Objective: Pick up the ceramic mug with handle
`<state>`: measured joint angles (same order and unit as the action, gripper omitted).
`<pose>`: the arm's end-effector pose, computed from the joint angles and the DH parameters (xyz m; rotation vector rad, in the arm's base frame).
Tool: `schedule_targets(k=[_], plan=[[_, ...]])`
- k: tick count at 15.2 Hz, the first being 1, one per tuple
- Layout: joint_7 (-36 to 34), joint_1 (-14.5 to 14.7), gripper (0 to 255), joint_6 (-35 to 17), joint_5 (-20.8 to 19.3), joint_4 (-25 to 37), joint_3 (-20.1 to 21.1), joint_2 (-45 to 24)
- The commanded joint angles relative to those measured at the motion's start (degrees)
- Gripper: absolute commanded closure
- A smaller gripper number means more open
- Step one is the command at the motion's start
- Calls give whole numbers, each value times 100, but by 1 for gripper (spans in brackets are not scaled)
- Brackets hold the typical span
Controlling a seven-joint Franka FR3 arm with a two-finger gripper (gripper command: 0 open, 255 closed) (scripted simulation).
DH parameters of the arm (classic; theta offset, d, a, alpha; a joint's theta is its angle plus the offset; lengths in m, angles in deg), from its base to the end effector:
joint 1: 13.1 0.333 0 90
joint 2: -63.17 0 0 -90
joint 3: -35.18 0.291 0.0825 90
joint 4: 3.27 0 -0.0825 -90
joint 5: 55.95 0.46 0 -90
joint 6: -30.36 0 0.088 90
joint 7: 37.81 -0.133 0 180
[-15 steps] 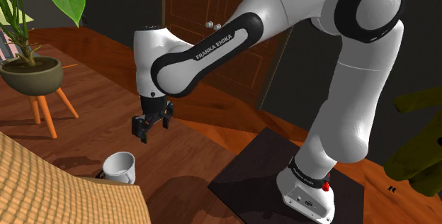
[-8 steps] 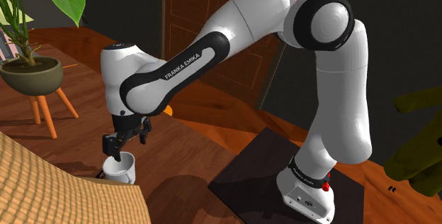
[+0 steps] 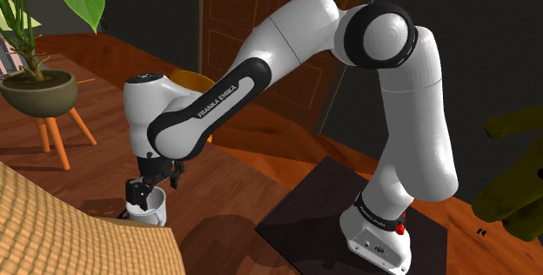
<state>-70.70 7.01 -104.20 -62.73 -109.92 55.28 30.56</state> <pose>0.5135 0.4355 0.1212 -3.0685 -0.2553 0.1497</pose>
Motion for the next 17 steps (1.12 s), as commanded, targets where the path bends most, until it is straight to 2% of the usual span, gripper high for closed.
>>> schedule_targets(k=[1,2,11,17], plan=[[2,1,0,-37,-11,-6,-10,-29],[2,4,255,-37,-14,6,-12,-41],[2,1,255,-37,-11,-5,-10,-29],[44,-66,255,291,102,12,77,292]])
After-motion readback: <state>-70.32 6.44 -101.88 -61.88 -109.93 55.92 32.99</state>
